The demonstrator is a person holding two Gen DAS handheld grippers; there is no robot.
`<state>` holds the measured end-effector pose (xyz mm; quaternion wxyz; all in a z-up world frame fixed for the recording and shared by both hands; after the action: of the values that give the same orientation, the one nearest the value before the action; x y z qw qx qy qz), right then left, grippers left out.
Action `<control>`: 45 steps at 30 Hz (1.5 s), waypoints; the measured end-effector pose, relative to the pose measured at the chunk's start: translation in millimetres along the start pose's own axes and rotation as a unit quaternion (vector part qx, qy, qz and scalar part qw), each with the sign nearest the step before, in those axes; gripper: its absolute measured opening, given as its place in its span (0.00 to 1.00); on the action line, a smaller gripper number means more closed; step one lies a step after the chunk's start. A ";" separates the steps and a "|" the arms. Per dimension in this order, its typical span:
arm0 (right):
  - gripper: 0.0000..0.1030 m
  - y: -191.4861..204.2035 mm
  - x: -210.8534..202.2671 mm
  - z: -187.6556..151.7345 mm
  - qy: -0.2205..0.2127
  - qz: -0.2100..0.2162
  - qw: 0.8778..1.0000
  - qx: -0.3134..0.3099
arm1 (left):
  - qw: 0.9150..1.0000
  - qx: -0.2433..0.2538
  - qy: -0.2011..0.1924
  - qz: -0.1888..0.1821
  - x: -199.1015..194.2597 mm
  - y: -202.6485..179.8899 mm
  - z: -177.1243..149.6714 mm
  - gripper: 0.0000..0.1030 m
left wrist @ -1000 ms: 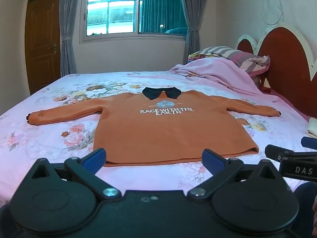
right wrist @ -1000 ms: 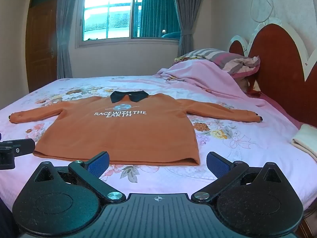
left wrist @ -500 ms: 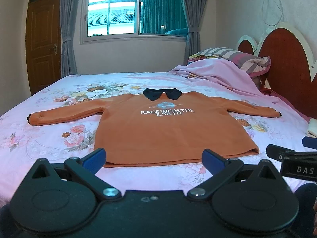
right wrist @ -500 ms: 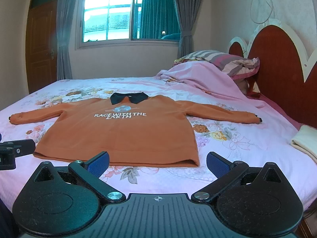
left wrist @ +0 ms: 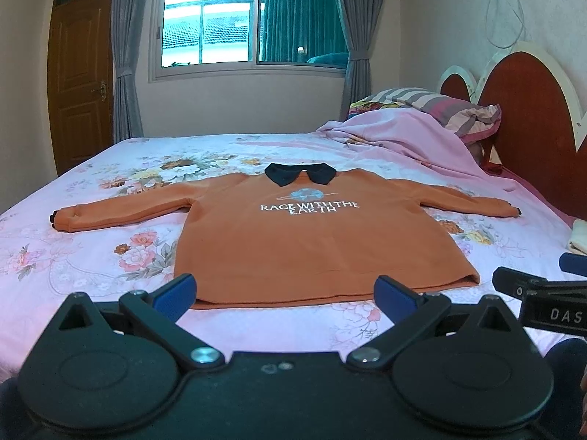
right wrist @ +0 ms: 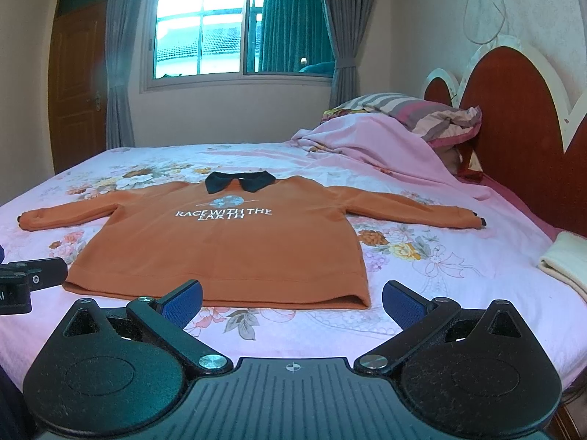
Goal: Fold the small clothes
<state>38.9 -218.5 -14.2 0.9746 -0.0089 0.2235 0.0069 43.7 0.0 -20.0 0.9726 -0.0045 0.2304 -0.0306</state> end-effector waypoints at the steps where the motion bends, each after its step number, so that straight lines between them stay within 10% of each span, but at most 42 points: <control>1: 1.00 -0.2 0.0 -0.1 0.000 0.000 1.000 -0.001 | 1.000 0.000 0.000 0.000 -0.1 0.0 0.0 0.99; 45: 1.00 -5.5 -1.9 2.9 -0.012 -0.006 1.000 0.002 | 1.000 0.000 0.003 0.002 -1.6 -1.8 0.5 0.99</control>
<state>38.6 -224.0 -10.6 0.9772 -0.0080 0.2121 0.0007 42.4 -1.6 -18.7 0.9719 -0.0042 0.2336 -0.0282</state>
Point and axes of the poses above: each gripper's, at about its wrist camera, not at the fingertips, and x roughly the way its jaws point, y to its left, z to its top, the point moved 5 cm from there along x, roughly the way its jaws point, and after that the axes turned 3 degrees about -z, right-handed, at the moved point
